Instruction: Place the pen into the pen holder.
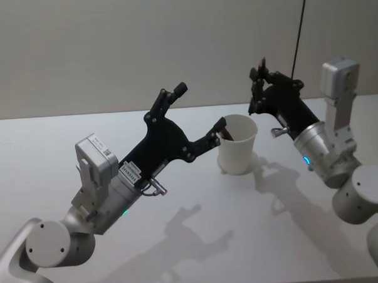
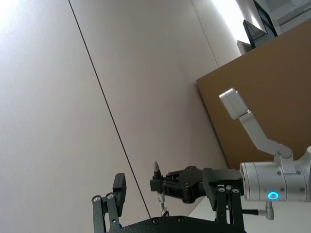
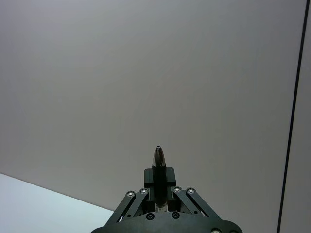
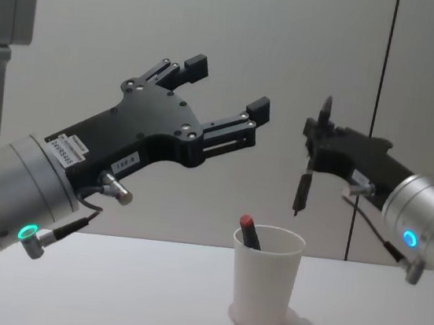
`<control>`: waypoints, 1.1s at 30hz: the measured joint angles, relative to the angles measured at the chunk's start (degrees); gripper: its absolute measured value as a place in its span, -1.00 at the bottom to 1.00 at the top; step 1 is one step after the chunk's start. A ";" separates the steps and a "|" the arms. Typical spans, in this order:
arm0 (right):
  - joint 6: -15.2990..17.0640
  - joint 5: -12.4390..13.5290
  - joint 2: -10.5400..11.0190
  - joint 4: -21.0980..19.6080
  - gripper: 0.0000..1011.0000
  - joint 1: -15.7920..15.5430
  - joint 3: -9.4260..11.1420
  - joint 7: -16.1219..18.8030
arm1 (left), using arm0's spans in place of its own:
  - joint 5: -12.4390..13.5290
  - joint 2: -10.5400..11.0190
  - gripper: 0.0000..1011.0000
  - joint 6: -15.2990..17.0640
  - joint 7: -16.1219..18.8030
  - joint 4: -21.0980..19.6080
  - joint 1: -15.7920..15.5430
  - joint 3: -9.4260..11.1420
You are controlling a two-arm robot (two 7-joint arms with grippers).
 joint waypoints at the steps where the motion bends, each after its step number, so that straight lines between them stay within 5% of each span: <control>1: -0.20 0.00 -0.25 0.92 -0.78 0.36 -0.15 0.16 | 0.00 0.00 0.99 0.00 0.00 0.00 0.00 0.00; 4: -0.46 0.00 -0.54 2.08 -0.78 0.80 -0.34 0.37 | 0.00 0.00 0.99 0.00 0.00 0.00 0.00 0.00; 33: -1.56 -0.21 -2.36 9.12 0.98 3.82 -1.22 1.13 | 0.00 0.00 0.99 0.00 0.00 0.00 0.00 0.00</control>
